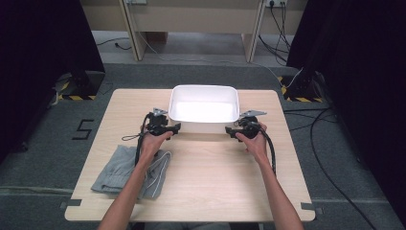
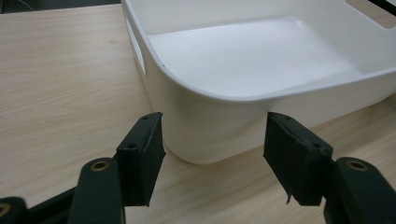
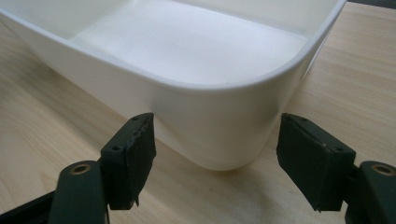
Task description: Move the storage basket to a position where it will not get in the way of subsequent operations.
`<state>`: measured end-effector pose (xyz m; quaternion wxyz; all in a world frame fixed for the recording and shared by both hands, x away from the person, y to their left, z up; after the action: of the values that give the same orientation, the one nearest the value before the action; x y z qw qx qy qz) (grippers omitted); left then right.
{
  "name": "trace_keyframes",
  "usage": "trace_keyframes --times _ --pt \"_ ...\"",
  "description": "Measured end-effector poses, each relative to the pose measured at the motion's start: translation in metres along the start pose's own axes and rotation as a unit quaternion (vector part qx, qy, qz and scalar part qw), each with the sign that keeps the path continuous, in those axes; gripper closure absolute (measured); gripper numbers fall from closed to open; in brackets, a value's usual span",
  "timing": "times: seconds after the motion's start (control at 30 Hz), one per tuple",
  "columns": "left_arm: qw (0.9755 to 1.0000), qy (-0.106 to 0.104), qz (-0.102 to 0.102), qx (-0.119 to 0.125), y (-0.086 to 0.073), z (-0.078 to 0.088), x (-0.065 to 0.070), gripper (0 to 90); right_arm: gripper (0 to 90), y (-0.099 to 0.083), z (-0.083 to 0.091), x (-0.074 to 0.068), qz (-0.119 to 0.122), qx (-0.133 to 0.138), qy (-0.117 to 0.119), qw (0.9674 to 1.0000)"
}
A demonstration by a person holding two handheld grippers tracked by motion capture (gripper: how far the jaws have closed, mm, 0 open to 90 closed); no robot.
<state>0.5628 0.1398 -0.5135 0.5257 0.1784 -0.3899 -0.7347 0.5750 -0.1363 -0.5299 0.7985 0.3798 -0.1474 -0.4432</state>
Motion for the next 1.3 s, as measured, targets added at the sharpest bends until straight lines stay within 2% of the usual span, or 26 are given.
trace_keyframes --times 0.17,0.37,0.57,0.77,1.0,1.3 --pt "1.0 -0.001 0.007 0.006 0.005 -0.005 0.0 37.6 28.8 0.006 -0.005 0.003 -0.014 0.005 -0.001 0.9999" --pt "1.0 0.005 0.003 0.001 0.008 -0.012 0.0 37.5 28.8 0.011 -0.008 0.006 -0.014 0.005 -0.01 0.9998" --pt "1.0 0.008 0.0 -0.003 0.012 -0.015 0.002 37.3 28.8 0.013 -0.011 0.01 -0.028 0.003 -0.013 0.9995" --pt "0.9997 0.015 0.019 -0.005 0.01 -0.02 -0.005 37.1 28.8 0.013 -0.012 0.014 -0.036 0.002 -0.016 0.9992" --pt "0.9992 0.021 0.034 -0.002 0.01 -0.025 -0.01 38.3 28.3 0.018 -0.013 0.015 -0.031 -0.004 -0.024 0.9992" --pt "0.9988 0.026 0.042 -0.005 0.009 -0.029 -0.016 39.3 26.8 0.025 -0.02 0.018 -0.033 -0.017 -0.041 0.9984"
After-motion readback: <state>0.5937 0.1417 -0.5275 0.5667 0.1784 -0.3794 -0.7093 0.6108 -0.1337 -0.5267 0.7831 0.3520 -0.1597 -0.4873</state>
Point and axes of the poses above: each handheld gripper's, and its own axes: z roughly backward along the jaws, y roughly out of its top, x roughly to its right, the point moved 8 cm from there along -z, roughly forward along the jaws, and after that the axes turned 4 degrees about -x, right-handed, at the moved point
